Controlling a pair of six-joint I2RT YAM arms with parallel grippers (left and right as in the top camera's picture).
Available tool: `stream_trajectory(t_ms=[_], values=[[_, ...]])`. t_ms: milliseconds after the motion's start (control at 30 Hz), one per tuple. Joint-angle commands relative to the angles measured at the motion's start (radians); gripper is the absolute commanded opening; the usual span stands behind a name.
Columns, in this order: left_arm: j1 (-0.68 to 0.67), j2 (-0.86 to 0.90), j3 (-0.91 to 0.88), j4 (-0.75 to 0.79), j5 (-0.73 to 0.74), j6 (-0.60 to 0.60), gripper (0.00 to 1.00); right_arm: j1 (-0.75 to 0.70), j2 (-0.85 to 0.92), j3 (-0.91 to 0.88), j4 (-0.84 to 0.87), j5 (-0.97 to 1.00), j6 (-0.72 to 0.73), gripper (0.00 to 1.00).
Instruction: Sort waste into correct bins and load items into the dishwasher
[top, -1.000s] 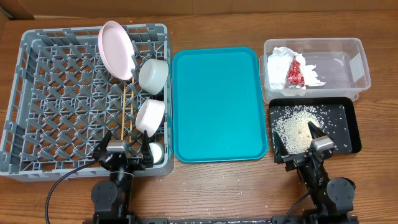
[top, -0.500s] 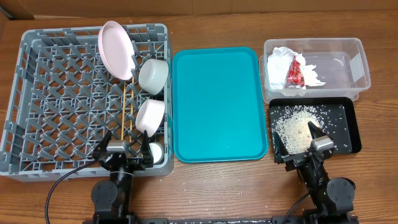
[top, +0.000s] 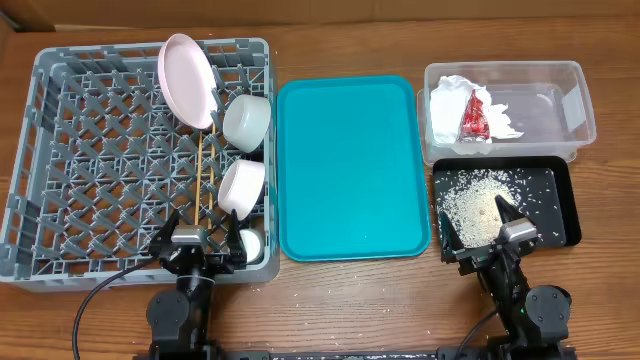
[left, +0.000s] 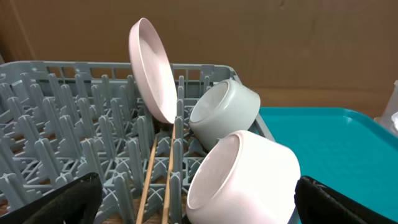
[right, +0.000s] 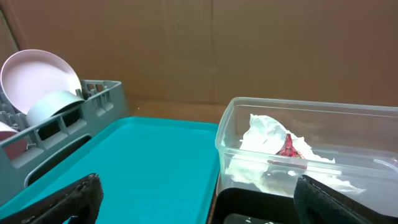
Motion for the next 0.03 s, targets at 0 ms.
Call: stream_trajectory(t_ms=[0], values=[[0.01, -0.012, -0.005, -0.002, -0.011, 0.014, 1.0, -0.007, -0.009, -0.011, 0.004, -0.006, 0.002, 1.0]])
